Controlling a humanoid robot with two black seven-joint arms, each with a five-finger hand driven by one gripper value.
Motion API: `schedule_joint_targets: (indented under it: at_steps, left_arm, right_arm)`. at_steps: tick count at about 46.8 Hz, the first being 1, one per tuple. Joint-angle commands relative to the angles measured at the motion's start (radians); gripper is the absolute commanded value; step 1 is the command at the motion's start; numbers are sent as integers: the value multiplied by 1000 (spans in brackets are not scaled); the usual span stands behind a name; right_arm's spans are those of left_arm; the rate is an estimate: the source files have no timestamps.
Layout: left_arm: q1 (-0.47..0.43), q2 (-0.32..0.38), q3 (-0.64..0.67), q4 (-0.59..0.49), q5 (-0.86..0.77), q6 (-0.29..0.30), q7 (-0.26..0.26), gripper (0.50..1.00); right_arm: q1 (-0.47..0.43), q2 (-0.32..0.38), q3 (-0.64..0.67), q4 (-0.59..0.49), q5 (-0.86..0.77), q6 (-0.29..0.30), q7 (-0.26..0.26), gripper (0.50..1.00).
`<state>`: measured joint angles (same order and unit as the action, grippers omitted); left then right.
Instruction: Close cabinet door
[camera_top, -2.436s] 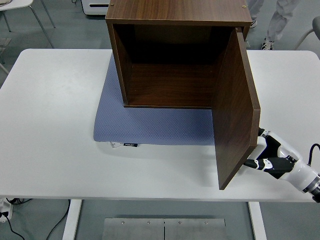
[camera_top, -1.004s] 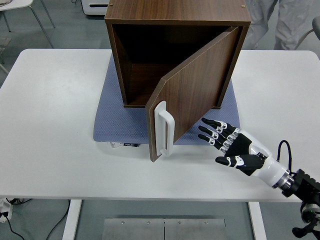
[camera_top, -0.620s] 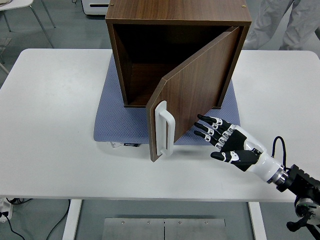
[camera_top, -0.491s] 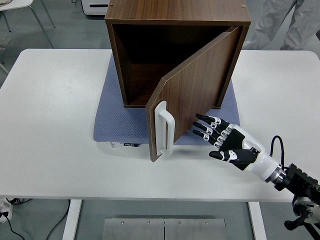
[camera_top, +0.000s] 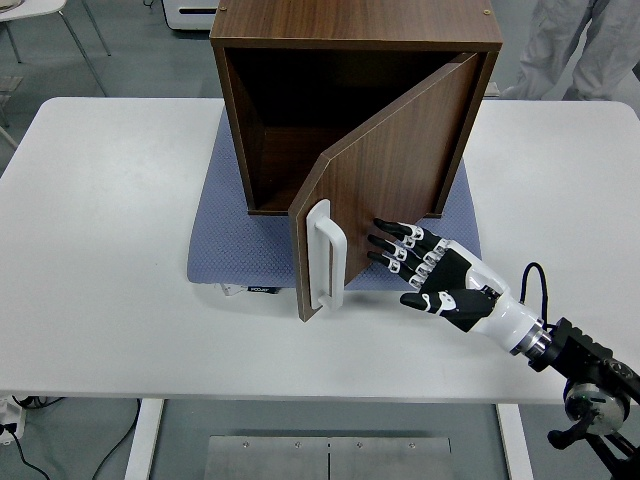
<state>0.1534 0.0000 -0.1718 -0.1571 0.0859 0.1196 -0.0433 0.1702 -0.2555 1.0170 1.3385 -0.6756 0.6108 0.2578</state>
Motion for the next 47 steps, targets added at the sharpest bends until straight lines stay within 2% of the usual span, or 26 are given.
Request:
schedule_joint_targets:
  at_steps: [1, 20, 37, 47]
  left_arm:
    - [0, 0, 0, -1, 0, 0, -1, 1000]
    - [0, 0, 0, 1, 0, 0, -1, 1000]
    - [0, 0, 0, 1, 0, 0, -1, 1000]
    - [0, 0, 0, 1, 0, 0, -1, 1000]
  right_arm:
    - [8, 5, 0, -10, 1, 0, 0, 1000]
    - [63, 51, -17, -62, 1, 0, 0, 1000]
    - [104, 59, -37, -97, 1, 0, -2, 1000]
    - [138, 104, -43, -131, 1, 0, -2, 1000]
